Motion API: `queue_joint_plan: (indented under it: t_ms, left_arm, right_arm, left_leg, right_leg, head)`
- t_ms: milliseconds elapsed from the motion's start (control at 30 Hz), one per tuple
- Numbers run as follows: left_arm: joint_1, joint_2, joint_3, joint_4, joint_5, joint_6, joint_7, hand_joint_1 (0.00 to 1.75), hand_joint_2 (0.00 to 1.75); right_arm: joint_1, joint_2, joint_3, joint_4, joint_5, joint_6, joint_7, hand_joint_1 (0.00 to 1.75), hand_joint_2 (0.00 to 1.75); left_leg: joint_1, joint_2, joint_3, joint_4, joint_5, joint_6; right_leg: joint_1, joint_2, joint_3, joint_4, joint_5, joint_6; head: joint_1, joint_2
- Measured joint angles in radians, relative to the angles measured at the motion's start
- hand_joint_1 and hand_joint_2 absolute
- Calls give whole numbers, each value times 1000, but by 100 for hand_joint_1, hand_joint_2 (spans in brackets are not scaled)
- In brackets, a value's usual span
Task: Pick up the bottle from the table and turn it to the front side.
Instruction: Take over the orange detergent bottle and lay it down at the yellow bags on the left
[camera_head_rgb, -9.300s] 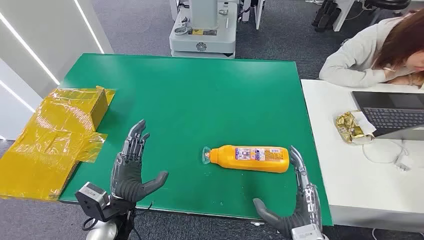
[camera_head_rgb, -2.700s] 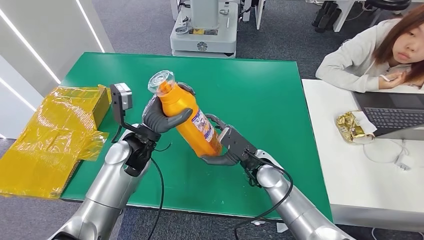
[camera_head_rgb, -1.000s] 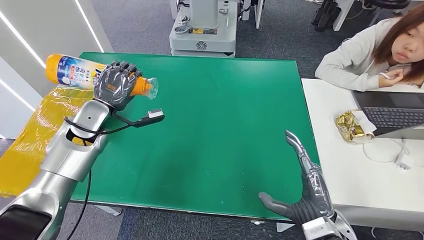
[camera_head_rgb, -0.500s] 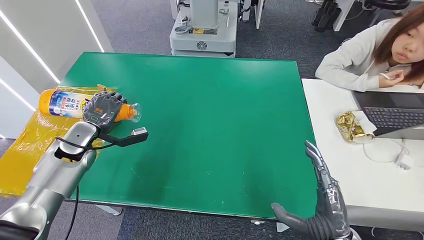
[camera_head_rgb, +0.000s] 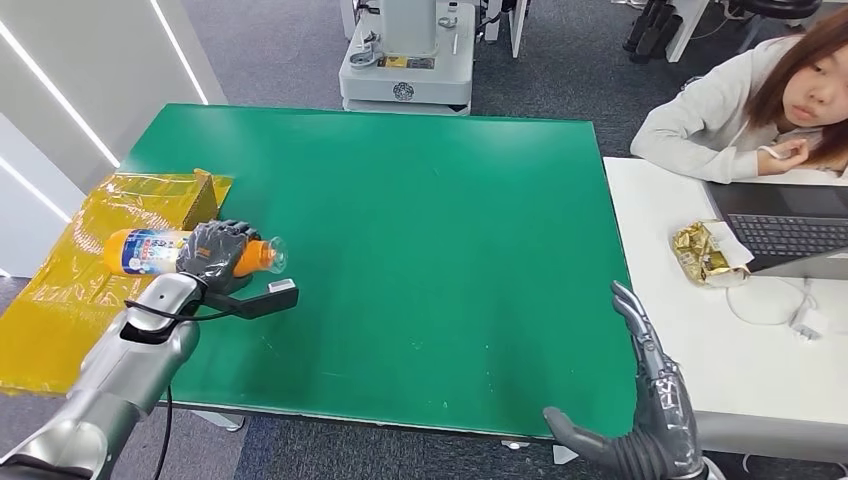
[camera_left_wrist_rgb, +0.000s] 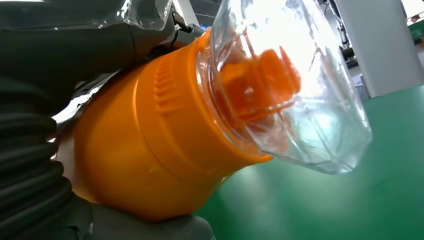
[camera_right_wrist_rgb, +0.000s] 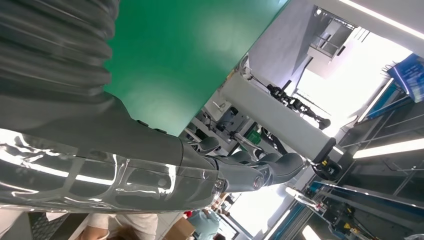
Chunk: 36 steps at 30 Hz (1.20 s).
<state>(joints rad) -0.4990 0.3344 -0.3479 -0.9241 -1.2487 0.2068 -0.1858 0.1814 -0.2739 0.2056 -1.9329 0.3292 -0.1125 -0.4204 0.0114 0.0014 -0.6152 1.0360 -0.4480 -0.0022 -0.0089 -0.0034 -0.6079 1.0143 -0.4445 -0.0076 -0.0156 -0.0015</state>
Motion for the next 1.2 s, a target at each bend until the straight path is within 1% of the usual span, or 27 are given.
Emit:
queue_joint_plan:
  t_ms: [133,300,467,600,800,967,1200]
  left_arm:
    - [0,-11,2,37,16,-1,-14,175,175]
    - [-4,-30,10,90,94,-34,-76,175,175]
    - [-11,-49,18,151,110,-29,-75,175,175]
    - [-12,-54,24,193,112,-9,-72,0,175]
    - [8,-68,60,213,142,37,-86,0,175]
    - [15,-84,81,208,151,37,-92,0,175]
    - [16,-87,87,208,151,37,-93,0,175]
  right_arm:
    - [0,0,0,0,0,0,0,0,175]
    - [-1,0,0,0,-7,0,0,0,175]
    - [-1,0,0,-6,-5,17,4,0,175]
    - [-5,0,1,-8,1,33,8,0,175]
    - [-16,0,2,-8,5,61,5,0,175]
    - [-29,0,2,-8,6,69,6,0,175]
    - [-30,0,2,-8,6,69,6,0,175]
  left_leg:
    - [0,0,0,0,0,0]
    - [0,0,0,0,0,0]
    - [0,0,0,0,0,0]
    - [0,0,0,0,0,0]
    - [0,0,0,0,0,0]
    - [0,-1,0,0,0,0]
    - [0,-1,0,0,0,0]
  right_leg:
    - [0,0,0,0,0,0]
    - [0,0,0,0,0,0]
    - [0,0,0,0,0,0]
    - [0,0,0,0,0,0]
    - [0,0,0,0,0,0]
    - [0,-2,1,0,0,0]
    - [0,-2,2,0,0,0]
  head:
    - [0,0]
    - [0,0]
    - [0,0]
    - [0,0]
    - [0,0]
    - [0,0]
    - [0,0]
